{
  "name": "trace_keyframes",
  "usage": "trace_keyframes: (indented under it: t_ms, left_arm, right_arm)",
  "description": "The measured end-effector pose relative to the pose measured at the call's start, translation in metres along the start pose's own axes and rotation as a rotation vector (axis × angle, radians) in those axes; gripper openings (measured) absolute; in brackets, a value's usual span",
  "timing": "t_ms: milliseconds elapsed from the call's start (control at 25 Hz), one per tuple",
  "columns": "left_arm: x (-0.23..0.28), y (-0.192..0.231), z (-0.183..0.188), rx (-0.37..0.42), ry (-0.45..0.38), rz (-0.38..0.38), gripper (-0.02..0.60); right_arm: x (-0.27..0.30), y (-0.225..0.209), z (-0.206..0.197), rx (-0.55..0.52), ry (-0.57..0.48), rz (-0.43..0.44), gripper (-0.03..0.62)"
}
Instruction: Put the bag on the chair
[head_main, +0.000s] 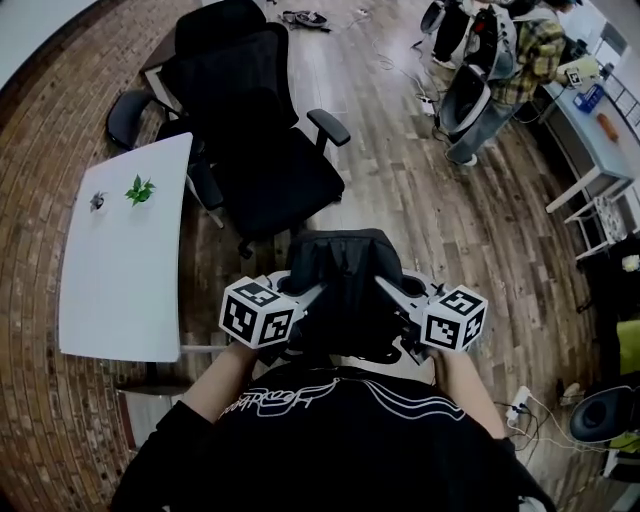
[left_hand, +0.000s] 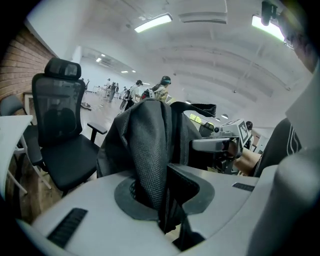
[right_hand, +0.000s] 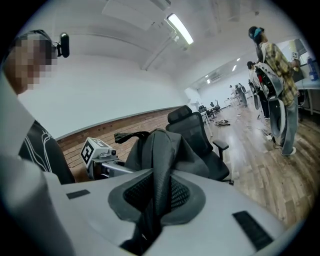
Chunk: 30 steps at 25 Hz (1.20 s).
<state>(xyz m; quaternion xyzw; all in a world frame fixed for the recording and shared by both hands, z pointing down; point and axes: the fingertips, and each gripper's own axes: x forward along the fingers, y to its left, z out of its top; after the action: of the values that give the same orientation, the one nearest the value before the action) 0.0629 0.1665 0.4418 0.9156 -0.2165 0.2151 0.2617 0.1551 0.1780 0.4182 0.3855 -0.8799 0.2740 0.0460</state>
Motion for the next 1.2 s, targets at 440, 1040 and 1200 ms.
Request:
trace_keyframes:
  t_ms: [440, 1040, 1200]
  left_arm:
    - [0.015, 0.146, 0.044, -0.062, 0.002, 0.030, 0.078]
    - [0.005, 0.242, 0.096, -0.077, -0.030, 0.143, 0.078]
    - [0.012, 0.268, 0.110, -0.093, -0.027, 0.166, 0.078]
  right_arm:
    - [0.137, -0.057, 0.044, 0.007, 0.094, 0.060, 0.032]
    - [0.236, -0.086, 0.098, -0.054, 0.123, 0.143, 0.032]
    - [0.260, -0.103, 0.113, -0.049, 0.138, 0.168, 0.032]
